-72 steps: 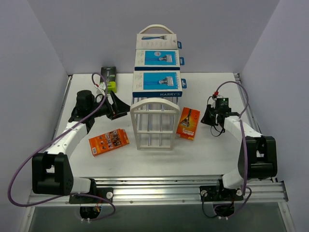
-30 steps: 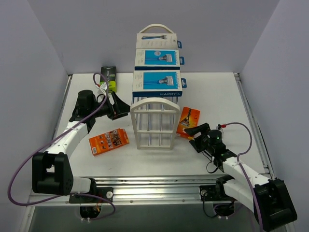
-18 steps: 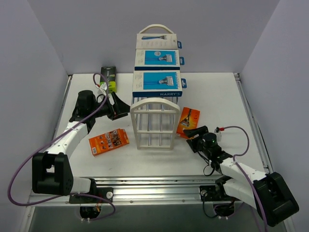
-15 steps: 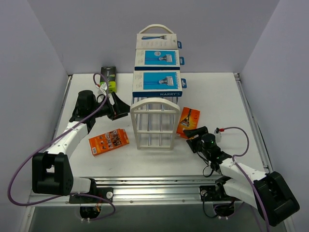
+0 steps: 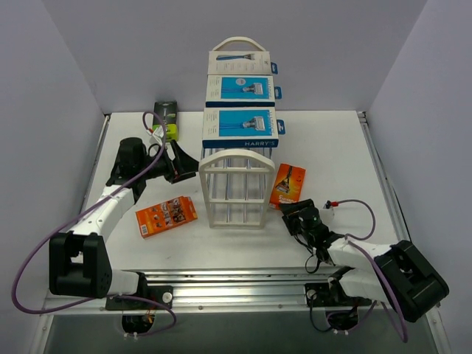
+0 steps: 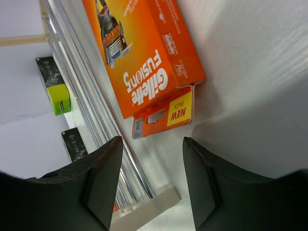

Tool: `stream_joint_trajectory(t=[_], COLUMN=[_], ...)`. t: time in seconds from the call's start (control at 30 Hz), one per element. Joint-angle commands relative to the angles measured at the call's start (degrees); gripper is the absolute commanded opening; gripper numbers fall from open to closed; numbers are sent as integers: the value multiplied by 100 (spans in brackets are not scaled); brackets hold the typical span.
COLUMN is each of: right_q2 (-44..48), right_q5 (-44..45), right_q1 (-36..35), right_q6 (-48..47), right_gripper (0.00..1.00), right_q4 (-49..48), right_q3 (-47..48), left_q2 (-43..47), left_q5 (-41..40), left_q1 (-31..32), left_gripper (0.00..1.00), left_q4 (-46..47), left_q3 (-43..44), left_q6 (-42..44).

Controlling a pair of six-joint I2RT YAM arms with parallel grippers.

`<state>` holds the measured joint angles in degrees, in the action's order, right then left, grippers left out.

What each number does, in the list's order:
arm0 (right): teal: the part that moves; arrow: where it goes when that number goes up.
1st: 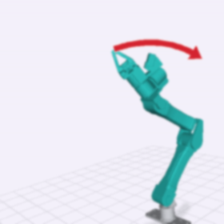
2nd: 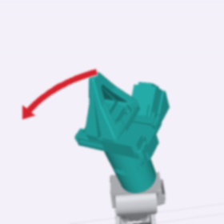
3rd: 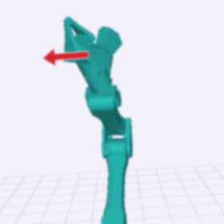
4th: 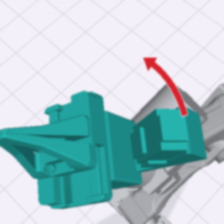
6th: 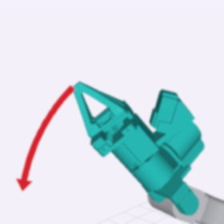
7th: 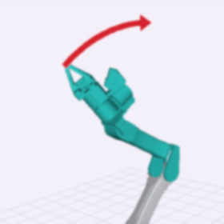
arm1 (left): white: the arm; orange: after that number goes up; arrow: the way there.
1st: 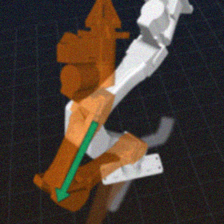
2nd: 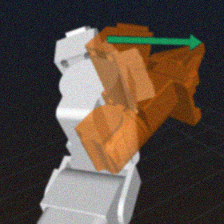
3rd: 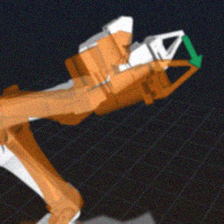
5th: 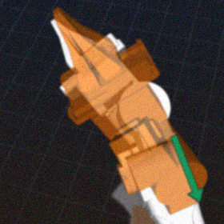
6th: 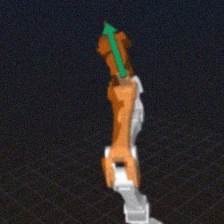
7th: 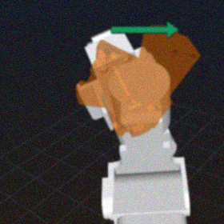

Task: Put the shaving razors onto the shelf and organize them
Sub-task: Grab a shaving razor with the right arm

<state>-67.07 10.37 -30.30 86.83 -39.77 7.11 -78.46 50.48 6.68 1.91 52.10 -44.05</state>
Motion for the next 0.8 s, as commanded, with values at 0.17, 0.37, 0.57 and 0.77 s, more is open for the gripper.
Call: stream_joint_trajectory(t=[0.17, 0.37, 0.57, 0.77], right_q2=[-412, -860, -948, -913], right_q5=[782, 861, 1098, 1274], right_q1=[-186, -239, -292, -301], right_q6=[396, 581, 634, 634], right_gripper=[44, 41, 36, 27], right_q4=[-435, -769, -787, -585], right_q3=[27, 36, 36, 106], left_q2=[23, 6, -12, -12], left_q5=[208, 234, 243, 252], left_q1=[27, 27, 53, 88], left_gripper=[94, 94, 94, 94], left_q4=[318, 354, 389, 415], left_q3=[64, 46, 38, 37], left_q6=[-51, -95, -112, -121])
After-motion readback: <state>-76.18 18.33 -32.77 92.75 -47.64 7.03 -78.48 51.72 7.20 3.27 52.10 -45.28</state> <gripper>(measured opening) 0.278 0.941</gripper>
